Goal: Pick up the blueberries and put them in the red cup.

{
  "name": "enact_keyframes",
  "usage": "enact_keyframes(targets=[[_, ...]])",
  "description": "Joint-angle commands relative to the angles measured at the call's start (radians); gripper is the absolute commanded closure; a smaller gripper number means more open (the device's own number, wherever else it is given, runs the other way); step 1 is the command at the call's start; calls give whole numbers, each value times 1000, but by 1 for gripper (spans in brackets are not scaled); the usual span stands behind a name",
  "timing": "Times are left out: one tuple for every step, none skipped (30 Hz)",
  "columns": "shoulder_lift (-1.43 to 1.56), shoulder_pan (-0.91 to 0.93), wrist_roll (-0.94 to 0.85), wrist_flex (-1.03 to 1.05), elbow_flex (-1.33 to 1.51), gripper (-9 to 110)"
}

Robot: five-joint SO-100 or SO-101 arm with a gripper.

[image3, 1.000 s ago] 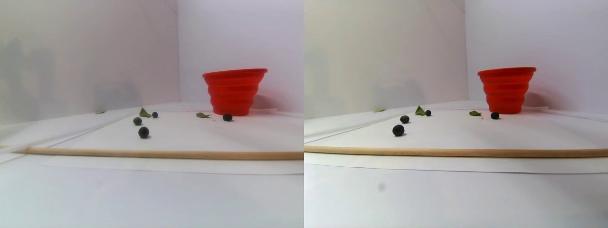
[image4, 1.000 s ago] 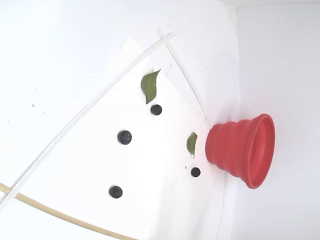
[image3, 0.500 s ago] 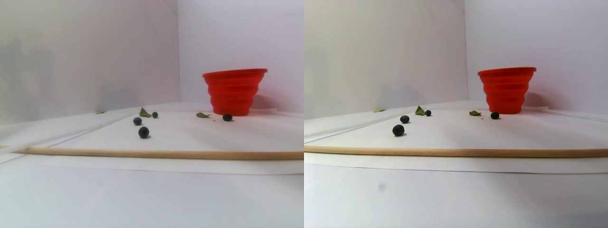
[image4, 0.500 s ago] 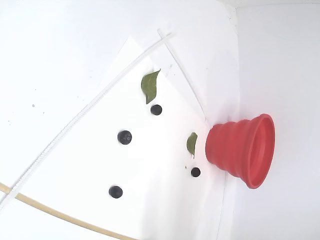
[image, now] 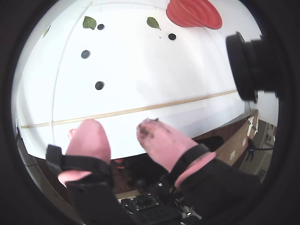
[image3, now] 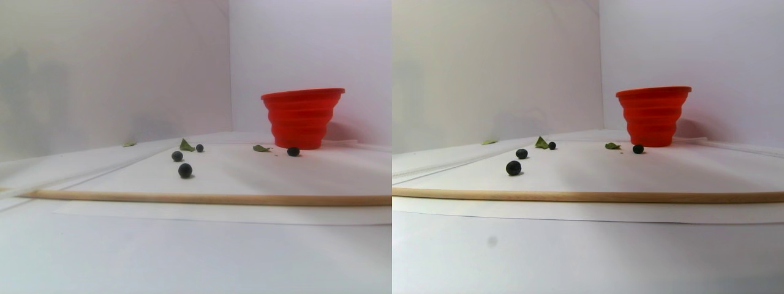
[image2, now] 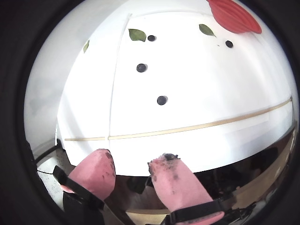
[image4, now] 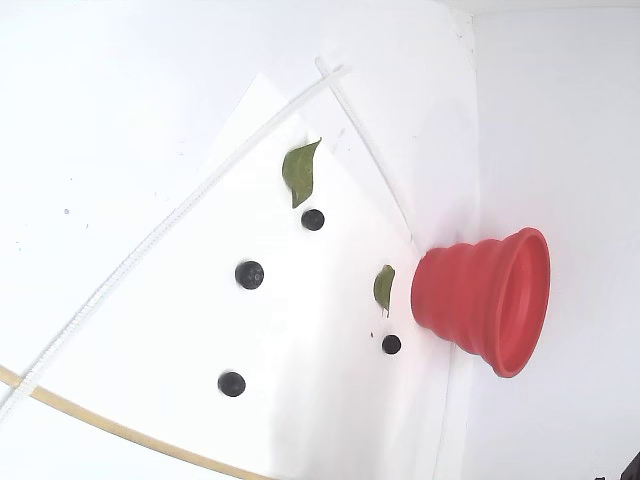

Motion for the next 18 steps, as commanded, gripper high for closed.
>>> enact_keyframes(targets=[[-26, -8, -49, -61, -8, 86], [-38, -8, -61, -67, -5, 86], [-49, -8, -72, -75, -2, 86], [-58, -9, -81, -83, 2, 86], [-67, -9, -95, -92, 9, 86], [-75, -9, -107, -103, 15, 86], [-84, -8, -117, -112, 21, 86], [-95, -6, -127, -123, 31, 86], [-104, -6, -140, -135, 40, 86], [-114, -5, -150, -147, 48, 86], [-123, -2, -161, -163, 57, 86], [-133, 0, -172, -178, 64, 86], [-141, 2, -181, -189, 72, 86], [-152, 2, -190, -199, 78, 86], [-163, 0, -199, -209, 83, 86], [-176, -2, -207, -218, 89, 86], [-192, -3, -213, -229, 94, 85], [-206, -3, -219, -238, 98, 85]])
